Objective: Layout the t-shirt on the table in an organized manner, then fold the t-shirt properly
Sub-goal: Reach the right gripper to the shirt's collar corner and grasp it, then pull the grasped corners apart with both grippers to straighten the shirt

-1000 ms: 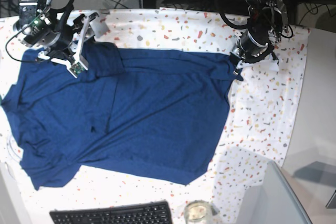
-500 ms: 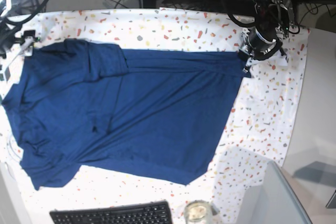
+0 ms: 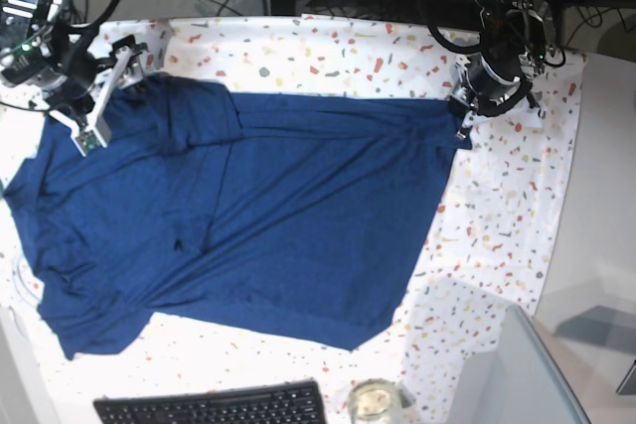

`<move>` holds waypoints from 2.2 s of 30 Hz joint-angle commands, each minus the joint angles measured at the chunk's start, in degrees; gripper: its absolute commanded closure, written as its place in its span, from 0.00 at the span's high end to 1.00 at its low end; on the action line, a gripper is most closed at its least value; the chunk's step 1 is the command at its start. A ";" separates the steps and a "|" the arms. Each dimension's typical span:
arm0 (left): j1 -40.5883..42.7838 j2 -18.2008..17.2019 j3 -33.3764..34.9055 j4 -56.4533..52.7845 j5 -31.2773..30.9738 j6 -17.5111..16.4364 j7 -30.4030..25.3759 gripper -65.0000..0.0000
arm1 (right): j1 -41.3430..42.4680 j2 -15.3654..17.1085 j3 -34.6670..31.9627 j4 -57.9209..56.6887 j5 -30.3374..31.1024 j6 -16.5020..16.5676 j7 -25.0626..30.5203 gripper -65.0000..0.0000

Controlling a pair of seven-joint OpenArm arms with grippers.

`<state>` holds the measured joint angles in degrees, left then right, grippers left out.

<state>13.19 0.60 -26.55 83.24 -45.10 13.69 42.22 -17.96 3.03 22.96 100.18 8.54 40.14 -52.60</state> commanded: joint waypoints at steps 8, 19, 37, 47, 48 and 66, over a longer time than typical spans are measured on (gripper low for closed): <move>-0.31 -0.29 -0.05 1.02 -0.48 -0.02 -0.33 0.00 | 2.35 1.85 -8.41 0.52 -0.32 -0.14 0.42 0.71; -0.22 -0.29 -0.05 1.02 -0.48 -0.02 -0.33 0.00 | 5.16 1.68 -13.42 -7.21 -0.32 -0.14 0.77 0.62; -0.05 -1.35 -0.05 3.22 -0.39 -0.02 -0.33 0.00 | 4.55 1.76 -9.20 13.88 -0.23 -0.14 -13.47 0.00; 0.22 -1.44 0.04 3.92 -0.13 0.06 -0.33 0.00 | 25.82 2.99 -9.55 7.73 -0.23 -0.14 -20.15 0.00; 0.22 -1.44 0.04 3.92 -0.04 0.06 -0.33 0.00 | 28.11 2.99 -9.55 4.92 -0.23 -0.14 -20.15 0.00; 1.01 -1.52 0.04 3.92 0.05 0.06 -0.33 0.00 | 48.68 5.19 -15.36 -41.59 -0.23 -13.72 3.94 0.13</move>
<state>14.46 -0.49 -26.44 86.28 -44.86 14.11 42.48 28.49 7.75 7.49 57.36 7.44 26.20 -49.93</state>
